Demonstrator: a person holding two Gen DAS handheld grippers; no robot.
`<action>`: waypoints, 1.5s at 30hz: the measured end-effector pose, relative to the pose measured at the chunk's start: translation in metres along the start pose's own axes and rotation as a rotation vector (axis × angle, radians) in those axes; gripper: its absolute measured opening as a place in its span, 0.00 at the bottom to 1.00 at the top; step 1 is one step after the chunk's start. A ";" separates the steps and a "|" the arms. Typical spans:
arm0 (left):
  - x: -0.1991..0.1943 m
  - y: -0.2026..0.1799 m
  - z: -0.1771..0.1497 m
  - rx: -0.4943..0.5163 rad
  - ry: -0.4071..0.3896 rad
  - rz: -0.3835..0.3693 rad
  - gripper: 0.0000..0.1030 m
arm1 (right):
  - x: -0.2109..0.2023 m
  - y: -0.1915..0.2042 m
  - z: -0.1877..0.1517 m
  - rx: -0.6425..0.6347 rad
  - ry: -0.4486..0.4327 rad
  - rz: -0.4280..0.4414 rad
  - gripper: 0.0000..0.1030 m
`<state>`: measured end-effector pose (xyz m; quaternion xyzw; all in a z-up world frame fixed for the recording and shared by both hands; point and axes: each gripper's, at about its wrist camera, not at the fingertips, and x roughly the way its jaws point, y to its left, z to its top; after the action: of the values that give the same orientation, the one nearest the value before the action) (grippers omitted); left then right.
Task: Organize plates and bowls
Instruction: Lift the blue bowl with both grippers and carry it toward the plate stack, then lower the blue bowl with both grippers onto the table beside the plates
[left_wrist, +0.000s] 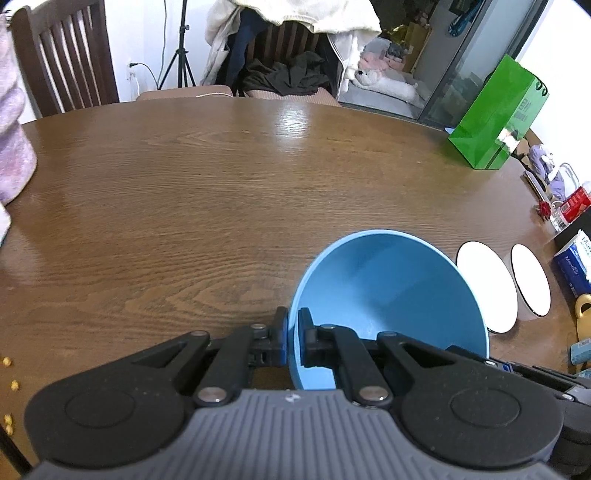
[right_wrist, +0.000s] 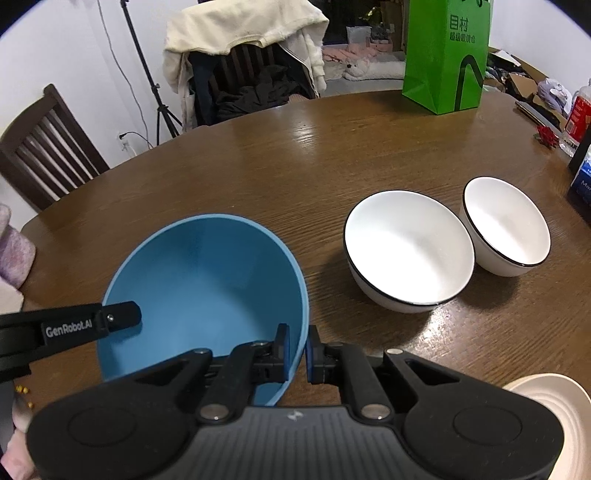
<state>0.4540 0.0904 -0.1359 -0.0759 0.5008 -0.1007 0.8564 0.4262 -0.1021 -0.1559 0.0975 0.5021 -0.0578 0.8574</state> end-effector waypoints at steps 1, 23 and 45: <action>-0.004 -0.001 -0.002 -0.003 -0.005 0.002 0.06 | -0.003 0.000 -0.002 -0.004 -0.002 0.003 0.08; -0.097 -0.012 -0.078 -0.067 -0.080 0.059 0.06 | -0.085 -0.007 -0.052 -0.103 -0.055 0.076 0.08; -0.161 0.013 -0.155 -0.176 -0.122 0.141 0.06 | -0.132 0.017 -0.114 -0.237 -0.058 0.150 0.08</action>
<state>0.2435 0.1380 -0.0788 -0.1211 0.4587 0.0089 0.8802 0.2682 -0.0600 -0.0932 0.0308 0.4718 0.0633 0.8789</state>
